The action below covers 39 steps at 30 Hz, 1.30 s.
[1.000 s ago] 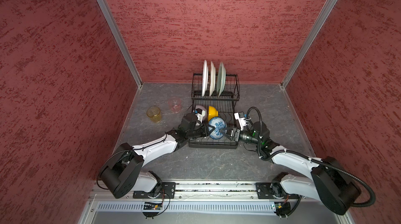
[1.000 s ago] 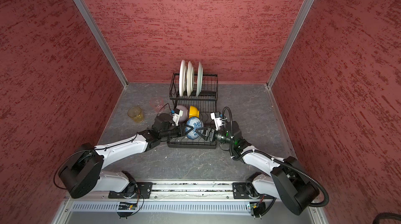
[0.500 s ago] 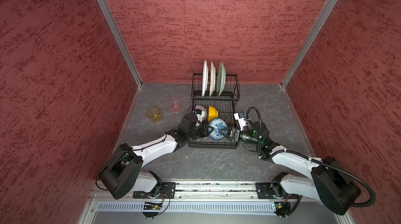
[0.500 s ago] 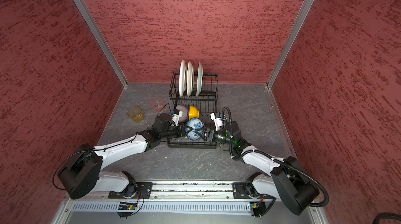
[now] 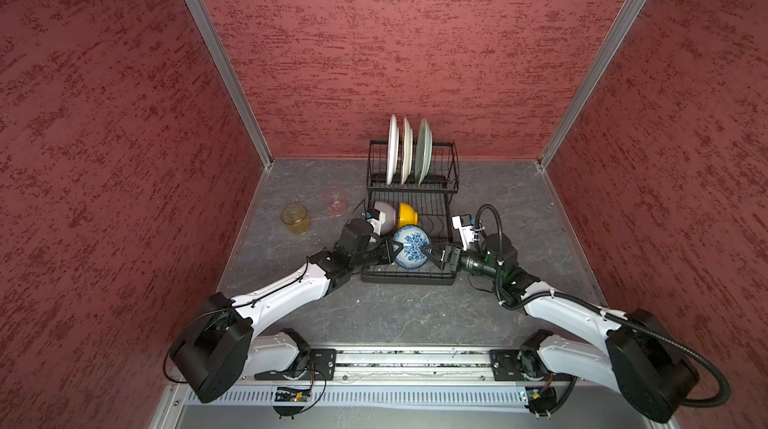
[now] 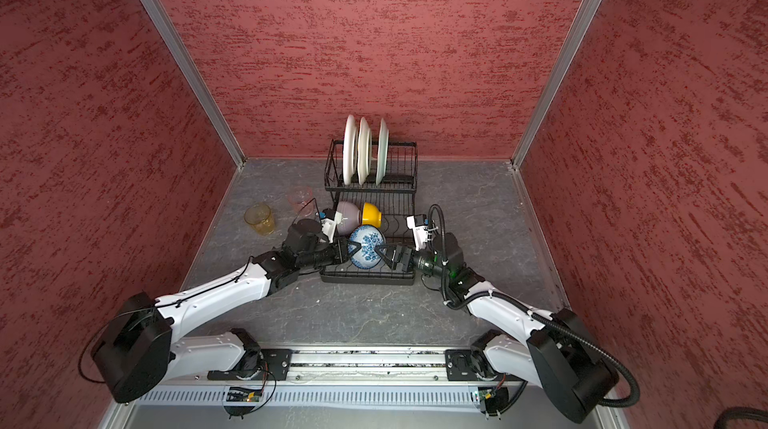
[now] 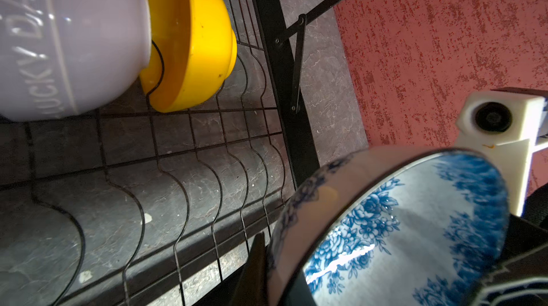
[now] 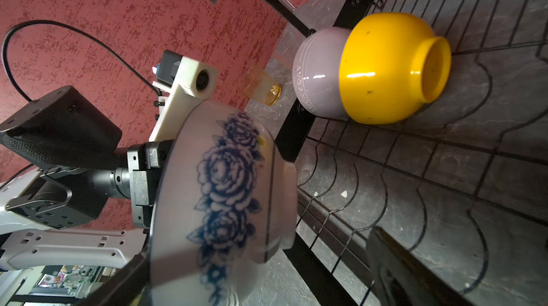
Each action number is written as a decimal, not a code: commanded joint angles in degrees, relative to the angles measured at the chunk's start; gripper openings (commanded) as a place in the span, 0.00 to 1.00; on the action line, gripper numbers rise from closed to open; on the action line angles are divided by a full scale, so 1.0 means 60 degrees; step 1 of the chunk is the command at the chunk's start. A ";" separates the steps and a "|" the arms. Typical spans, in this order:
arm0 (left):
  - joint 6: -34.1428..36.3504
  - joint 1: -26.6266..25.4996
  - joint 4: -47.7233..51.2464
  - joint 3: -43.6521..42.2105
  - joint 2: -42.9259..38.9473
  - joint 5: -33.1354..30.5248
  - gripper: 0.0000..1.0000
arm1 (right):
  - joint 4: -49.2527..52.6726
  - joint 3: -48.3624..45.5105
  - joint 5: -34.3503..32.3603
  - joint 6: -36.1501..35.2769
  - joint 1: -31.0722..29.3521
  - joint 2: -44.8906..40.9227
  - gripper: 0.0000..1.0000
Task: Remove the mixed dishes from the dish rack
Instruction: 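Close the left gripper on the floral bowl rim held by the right gripper, then pull the floral bowl away with the left gripper while the right gripper releases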
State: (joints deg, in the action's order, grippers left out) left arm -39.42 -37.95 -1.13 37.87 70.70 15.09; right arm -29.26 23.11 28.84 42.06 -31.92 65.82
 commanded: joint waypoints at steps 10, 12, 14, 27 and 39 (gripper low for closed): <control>0.0850 0.0289 0.2367 0.0470 -0.1411 -0.0871 0.00 | 0.1010 0.0247 -0.1216 -0.0607 0.0003 -0.0321 0.99; 0.0969 0.0347 0.2907 0.0517 -0.1599 -0.0978 0.00 | 0.1060 0.0222 -0.1291 -0.0658 0.0005 -0.0350 0.99; 0.1060 0.0423 0.3376 0.0541 -0.1765 -0.1080 0.00 | 0.1040 0.0206 -0.1251 -0.0682 0.0015 -0.0390 0.99; 0.1131 0.2275 0.5891 0.0174 -0.3536 -0.0796 0.00 | 0.1408 0.0245 -0.1482 -0.0894 0.0010 -0.0671 0.99; 0.2149 0.4524 0.7556 0.0655 -0.3776 -0.1259 0.00 | 0.0336 -0.0168 -0.0852 -0.1093 0.0009 -0.0970 0.99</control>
State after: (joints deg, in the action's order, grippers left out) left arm -29.17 -13.19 42.78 40.03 47.57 8.78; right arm -21.67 22.96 21.69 36.38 -32.05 62.24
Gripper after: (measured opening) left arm 0.090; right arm 0.987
